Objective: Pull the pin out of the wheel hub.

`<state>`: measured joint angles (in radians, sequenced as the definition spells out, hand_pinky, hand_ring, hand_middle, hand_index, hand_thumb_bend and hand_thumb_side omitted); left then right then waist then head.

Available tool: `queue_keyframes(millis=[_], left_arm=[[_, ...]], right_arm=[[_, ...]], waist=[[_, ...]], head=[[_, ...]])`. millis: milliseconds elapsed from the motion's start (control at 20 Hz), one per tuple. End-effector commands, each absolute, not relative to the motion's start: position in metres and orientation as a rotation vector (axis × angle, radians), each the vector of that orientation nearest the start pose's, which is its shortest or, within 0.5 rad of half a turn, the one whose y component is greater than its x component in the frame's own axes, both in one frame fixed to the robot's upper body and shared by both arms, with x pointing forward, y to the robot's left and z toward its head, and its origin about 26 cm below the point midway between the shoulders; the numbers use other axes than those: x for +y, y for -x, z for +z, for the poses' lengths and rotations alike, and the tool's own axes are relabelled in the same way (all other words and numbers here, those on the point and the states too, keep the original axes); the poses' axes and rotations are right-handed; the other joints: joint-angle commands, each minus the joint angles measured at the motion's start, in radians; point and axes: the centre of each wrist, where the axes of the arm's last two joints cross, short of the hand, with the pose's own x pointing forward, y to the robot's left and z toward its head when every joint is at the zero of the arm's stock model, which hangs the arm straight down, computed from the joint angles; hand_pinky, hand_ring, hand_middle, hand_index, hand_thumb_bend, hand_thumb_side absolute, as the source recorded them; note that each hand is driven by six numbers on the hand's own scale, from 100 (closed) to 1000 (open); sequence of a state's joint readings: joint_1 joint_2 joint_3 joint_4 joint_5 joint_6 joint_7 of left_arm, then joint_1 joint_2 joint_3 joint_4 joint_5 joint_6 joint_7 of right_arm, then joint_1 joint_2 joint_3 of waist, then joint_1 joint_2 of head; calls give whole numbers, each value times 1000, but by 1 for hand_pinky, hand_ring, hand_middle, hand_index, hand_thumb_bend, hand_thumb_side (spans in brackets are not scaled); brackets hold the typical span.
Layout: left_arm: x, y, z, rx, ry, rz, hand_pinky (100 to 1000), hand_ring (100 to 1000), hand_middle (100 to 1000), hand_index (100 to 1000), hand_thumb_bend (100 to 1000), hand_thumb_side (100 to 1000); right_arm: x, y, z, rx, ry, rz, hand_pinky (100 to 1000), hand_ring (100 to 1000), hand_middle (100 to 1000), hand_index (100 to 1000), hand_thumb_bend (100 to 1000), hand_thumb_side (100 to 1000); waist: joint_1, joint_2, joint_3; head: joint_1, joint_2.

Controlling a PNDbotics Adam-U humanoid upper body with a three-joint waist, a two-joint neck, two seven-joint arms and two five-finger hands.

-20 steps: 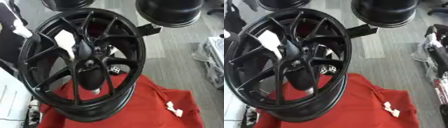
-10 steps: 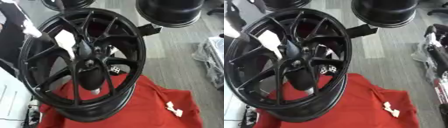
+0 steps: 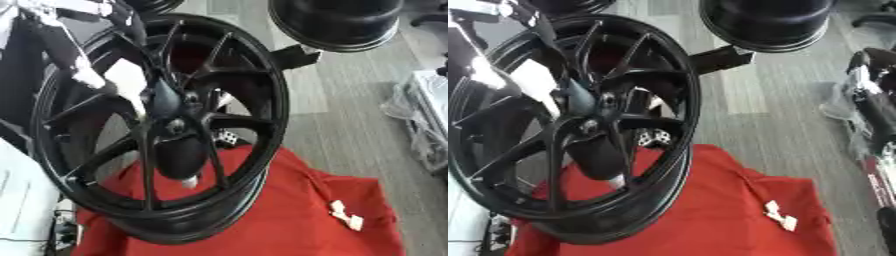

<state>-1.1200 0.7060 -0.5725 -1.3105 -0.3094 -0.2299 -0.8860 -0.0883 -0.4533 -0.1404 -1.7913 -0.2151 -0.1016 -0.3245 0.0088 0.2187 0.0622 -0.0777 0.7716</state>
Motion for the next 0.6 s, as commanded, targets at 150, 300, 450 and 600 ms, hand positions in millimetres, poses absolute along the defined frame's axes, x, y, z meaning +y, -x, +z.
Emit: queue_keyframes(millis=[150,300,450,600], left_arm=[[214,-431,322,-1295,-474,-2223,906,905,839,830,569,298],[214,-433,319,-1285,-470,-2232,896,899,831,820,545,272],[214,-433,317,-1291,-453,-2227,880,887,808,809,464,244],[213,-433,315,-1295,-427,-2215,861,869,782,765,383,225]], right_arm=[[-359,-290,131,-2047,450,-126,826,637,571,700,224,375],[-360,-290,130,-2046,453,-128,826,637,571,700,225,375],[-360,-290,130,-2045,454,-133,826,638,572,700,225,376],[-360,-290,129,-2045,453,-135,826,638,572,701,225,376]], waist=[[2,-12,-4],[3,-11,-6],[3,-11,-8],[3,-10,-9]], head=[[3,-2],[4,-2],[5,-2],[5,-2]])
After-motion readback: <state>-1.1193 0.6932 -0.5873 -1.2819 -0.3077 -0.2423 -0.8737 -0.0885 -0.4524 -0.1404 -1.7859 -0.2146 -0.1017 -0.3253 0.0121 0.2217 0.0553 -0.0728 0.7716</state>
